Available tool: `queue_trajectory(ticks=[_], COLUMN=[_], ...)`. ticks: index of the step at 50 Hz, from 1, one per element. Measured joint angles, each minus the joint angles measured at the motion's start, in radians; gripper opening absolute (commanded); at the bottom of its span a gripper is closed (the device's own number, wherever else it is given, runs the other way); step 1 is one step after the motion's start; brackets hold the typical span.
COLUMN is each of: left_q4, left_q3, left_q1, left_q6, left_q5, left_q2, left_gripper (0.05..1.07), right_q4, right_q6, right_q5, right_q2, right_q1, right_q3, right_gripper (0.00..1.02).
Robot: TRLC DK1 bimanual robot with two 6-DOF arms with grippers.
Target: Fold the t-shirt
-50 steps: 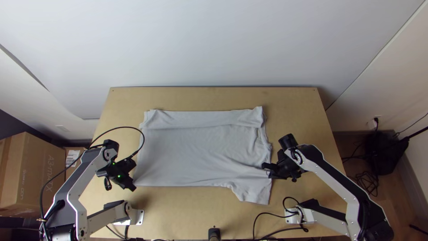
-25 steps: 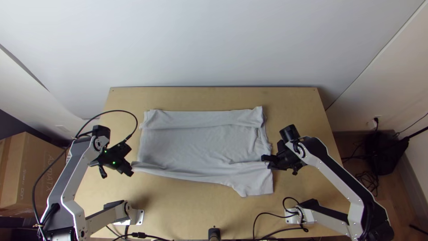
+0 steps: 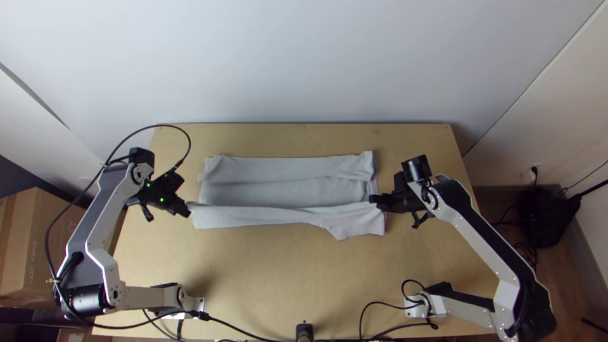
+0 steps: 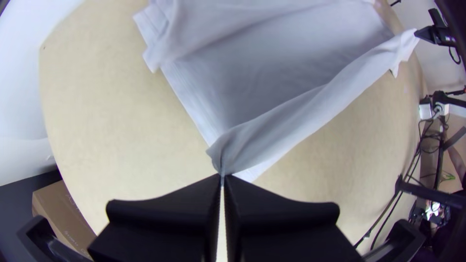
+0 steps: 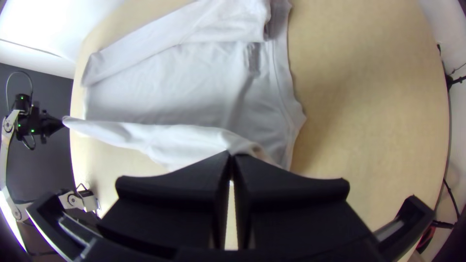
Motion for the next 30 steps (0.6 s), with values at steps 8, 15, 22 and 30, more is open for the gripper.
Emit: queue_trajectory(ticks=[8,15,22,30], left_q4=[0.004,0.007,0.007,0.006], left_q3=[0.127,0.226,0.318,0.409], left_q1=[-0.016,-0.031,-0.044,-0.053], left_q6=[-0.029,-0.045,-0.056,-0.060], left_q5=[0.003,0.003,0.003,0.003], left_q2=[0.103,0.178,0.245,0.317], left_gripper=[0.08,0.08,0.08,0.08], right_q4=[0.024,0.046,0.071,0.079], right_q6=[-0.011,-0.021,-0.030,-0.033], right_q5=[0.003,0.007,0.008,0.008], right_q2=[0.089,0.165,0.241,0.337], right_q1=[-0.026,-0.039,-0.045,-0.056], right_q3=[0.053,0.116,0.180,0.267], right_gripper=[0.02,0.02,0.02,0.02])
